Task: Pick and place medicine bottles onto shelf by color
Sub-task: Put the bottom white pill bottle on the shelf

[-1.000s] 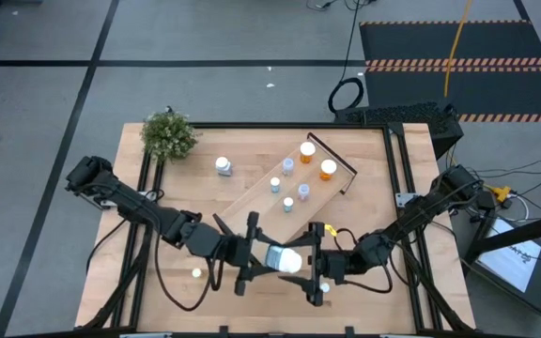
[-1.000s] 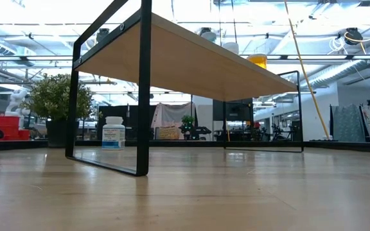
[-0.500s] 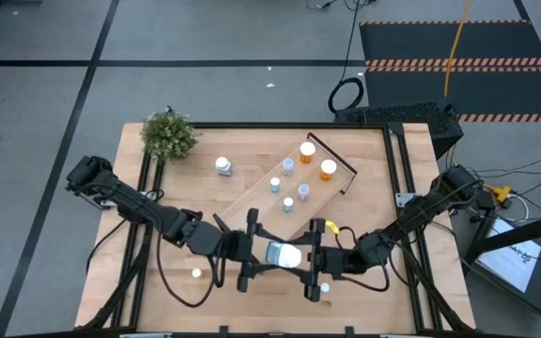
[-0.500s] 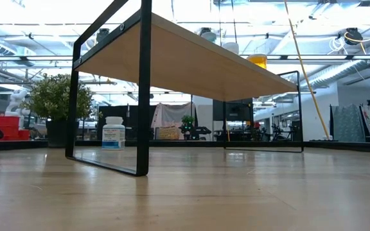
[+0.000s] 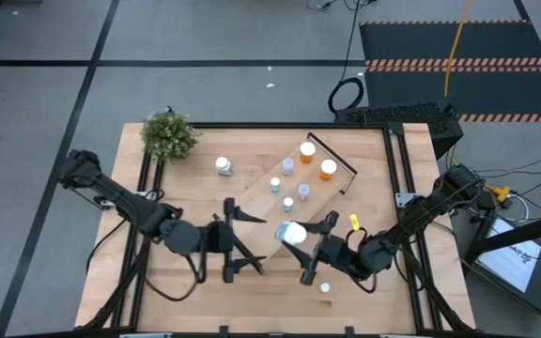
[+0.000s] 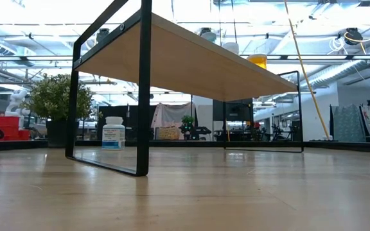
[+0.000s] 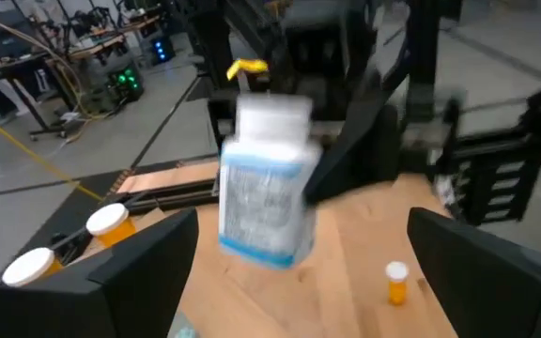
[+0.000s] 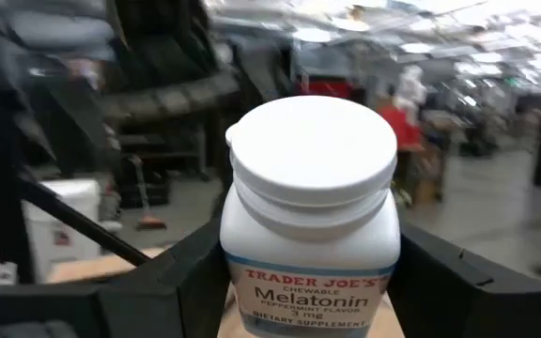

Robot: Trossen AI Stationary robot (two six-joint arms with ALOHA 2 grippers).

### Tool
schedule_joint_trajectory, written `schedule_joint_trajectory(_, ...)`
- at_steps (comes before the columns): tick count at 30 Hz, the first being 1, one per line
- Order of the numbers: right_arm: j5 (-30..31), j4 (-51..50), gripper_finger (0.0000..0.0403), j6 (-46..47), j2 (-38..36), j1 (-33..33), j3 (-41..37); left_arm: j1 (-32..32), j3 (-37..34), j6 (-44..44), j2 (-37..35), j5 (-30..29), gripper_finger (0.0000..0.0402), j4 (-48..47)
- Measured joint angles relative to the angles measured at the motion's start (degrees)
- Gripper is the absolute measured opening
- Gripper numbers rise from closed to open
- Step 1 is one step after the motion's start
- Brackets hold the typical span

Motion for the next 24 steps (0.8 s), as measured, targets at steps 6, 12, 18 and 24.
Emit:
schedule_joint_trajectory(6,-1.69,-13.81,0.0232,15.03,0.0,-2.52,1.84,0.5,0.0,-0.45,-2.21,2.62,0.0373,-2.15)
schedule_joint_trajectory(12,-9.24,-32.26,0.0232,27.63,0.0,-5.36,8.01,1.91,0.0,-2.4,-2.16,6.34,0.0361,-7.29)
schedule_joint_trajectory(18,-10.03,-40.75,0.0233,31.68,0.0,-6.51,11.58,2.91,0.0,-4.85,-2.02,6.3,0.0351,-11.9)
schedule_joint_trajectory(24,-10.03,-41.78,0.0228,31.75,-0.07,-7.44,12.76,3.0,0.0,-9.14,-1.31,2.07,0.0345,-14.12)
